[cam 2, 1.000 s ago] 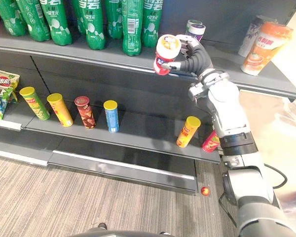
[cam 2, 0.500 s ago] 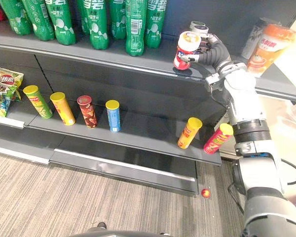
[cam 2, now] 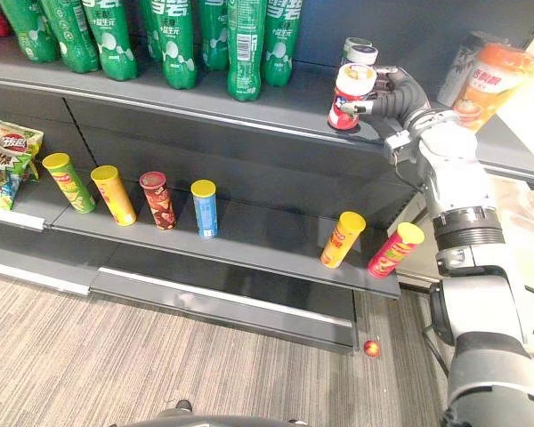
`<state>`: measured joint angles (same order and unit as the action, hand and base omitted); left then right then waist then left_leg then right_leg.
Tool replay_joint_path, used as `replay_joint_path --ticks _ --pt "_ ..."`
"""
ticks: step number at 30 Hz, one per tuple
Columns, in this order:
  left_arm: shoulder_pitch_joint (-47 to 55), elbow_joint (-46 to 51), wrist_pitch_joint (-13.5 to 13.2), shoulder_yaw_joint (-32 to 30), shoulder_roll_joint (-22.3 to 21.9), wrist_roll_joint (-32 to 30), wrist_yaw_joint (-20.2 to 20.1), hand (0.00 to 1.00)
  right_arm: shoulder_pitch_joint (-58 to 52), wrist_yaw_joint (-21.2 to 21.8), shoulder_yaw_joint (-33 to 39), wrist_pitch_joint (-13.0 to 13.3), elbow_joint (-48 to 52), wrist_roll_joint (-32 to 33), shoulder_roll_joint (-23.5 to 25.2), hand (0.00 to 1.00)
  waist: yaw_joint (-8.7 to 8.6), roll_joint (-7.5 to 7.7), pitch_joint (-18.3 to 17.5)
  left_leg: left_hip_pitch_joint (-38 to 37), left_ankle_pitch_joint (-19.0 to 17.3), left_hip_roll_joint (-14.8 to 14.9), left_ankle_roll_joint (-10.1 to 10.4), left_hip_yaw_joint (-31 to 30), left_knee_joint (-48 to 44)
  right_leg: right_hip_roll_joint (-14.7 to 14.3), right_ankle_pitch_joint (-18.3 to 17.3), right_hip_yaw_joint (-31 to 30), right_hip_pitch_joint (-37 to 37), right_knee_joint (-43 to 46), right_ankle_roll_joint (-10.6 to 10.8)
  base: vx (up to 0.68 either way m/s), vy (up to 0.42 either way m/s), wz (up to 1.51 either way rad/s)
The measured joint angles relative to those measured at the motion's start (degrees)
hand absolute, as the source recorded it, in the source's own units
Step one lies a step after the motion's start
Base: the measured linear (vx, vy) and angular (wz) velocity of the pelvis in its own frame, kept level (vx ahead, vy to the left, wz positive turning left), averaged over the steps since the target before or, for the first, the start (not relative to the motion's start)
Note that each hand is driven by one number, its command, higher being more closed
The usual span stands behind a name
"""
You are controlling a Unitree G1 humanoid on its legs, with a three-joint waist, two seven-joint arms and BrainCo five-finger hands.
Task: Put the gum and the chips on the shelf.
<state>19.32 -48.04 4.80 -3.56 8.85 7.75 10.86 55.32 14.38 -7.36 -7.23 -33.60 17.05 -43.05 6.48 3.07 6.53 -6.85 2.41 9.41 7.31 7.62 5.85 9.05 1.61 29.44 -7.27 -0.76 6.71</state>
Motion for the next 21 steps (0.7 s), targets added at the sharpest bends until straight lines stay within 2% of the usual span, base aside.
replay_joint_path --ticks 14,21 --pt "-0.1 0.7 0.6 1.2 0.2 0.1 -0.1 0.00 3.0 -0.2 -1.6 0.1 -5.2 2.1 -1.2 1.00 0.38 -0.75 0.4 0.4 0.0 -0.1 0.0 -0.4 0.0 0.0 0.0 0.4 0.0 -0.1 0.0 0.00 0.000 0.01" --pt "-0.1 1.6 1.7 1.5 0.2 0.1 -0.2 0.00 3.1 -0.3 -1.6 1.5 -5.8 2.0 -1.2 1.00 0.55 -1.14 0.6 0.4 0.0 -0.1 0.0 -0.4 0.0 0.1 0.0 0.4 0.0 -0.1 0.0 0.00 0.000 0.00"
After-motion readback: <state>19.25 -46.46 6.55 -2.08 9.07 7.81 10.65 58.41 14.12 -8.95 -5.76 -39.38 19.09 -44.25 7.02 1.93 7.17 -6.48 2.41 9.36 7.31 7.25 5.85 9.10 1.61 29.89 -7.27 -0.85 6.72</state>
